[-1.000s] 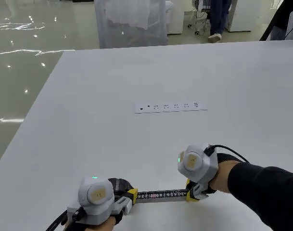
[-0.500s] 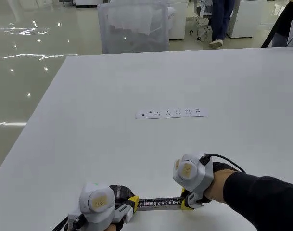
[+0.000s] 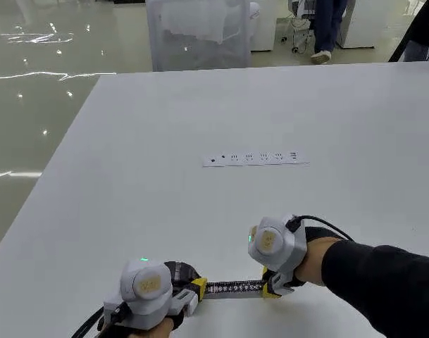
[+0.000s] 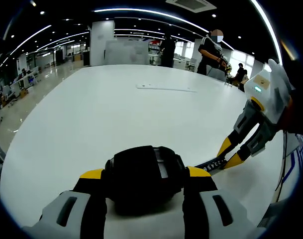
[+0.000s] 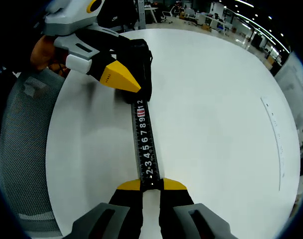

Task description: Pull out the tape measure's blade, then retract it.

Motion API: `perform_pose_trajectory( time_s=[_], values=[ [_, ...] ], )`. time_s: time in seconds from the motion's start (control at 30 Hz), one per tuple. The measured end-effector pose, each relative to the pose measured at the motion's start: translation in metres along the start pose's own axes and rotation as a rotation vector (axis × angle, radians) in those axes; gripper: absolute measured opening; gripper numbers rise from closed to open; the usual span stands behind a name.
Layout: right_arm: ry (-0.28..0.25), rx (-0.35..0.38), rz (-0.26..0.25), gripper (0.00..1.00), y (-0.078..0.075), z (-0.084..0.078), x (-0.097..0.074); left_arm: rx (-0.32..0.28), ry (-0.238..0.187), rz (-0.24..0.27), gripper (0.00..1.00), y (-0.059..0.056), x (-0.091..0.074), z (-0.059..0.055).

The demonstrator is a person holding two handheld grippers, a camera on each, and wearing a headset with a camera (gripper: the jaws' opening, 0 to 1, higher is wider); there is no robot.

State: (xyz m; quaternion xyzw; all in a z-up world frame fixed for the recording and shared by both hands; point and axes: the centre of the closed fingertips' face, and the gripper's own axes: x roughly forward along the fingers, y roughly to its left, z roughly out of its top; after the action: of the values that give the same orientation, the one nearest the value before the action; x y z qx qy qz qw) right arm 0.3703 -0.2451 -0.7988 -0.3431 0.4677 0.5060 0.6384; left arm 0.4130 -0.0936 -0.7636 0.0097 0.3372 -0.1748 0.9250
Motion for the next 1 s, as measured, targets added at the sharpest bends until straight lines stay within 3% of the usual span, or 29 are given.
perform_pose_trajectory(
  time_s=[1.0],
  values=[
    [-0.021,0.003,0.002,0.09,-0.002,0.013,0.005,-0.029,0.003,-0.01,0.56,0.0,-0.002,0.001]
  ],
)
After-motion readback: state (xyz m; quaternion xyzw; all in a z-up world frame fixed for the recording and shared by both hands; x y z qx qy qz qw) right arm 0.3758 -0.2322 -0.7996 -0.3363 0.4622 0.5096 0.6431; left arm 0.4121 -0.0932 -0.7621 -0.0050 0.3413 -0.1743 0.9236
